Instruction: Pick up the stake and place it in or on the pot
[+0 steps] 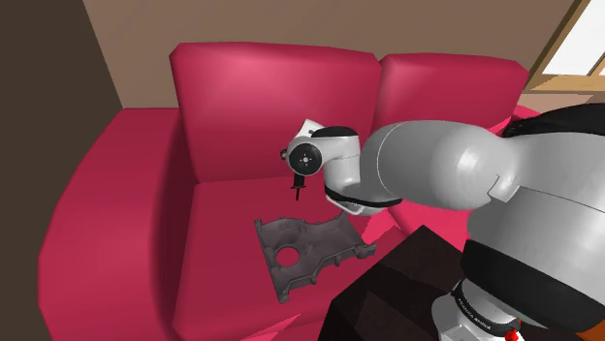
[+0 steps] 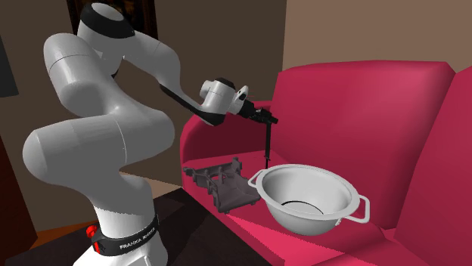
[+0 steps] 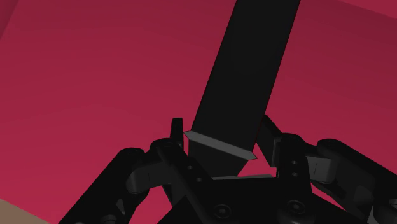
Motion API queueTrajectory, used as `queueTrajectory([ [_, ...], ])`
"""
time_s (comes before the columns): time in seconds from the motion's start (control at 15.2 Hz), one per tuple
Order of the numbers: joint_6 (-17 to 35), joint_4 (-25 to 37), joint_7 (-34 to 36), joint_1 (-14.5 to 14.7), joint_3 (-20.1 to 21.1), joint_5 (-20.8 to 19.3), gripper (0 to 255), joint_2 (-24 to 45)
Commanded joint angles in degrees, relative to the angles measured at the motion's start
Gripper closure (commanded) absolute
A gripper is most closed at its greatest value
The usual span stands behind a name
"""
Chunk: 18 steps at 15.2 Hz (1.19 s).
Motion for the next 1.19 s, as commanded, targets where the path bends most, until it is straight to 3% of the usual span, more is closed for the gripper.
queueTrajectory([
  [0.0, -0.8, 0.05, -1.01, 0.82, -1.06, -0.19, 255, 1.14],
  [1.12, -9.27, 2.62, -10.72, 9.68, -11.35, -0.48, 255, 10.36],
])
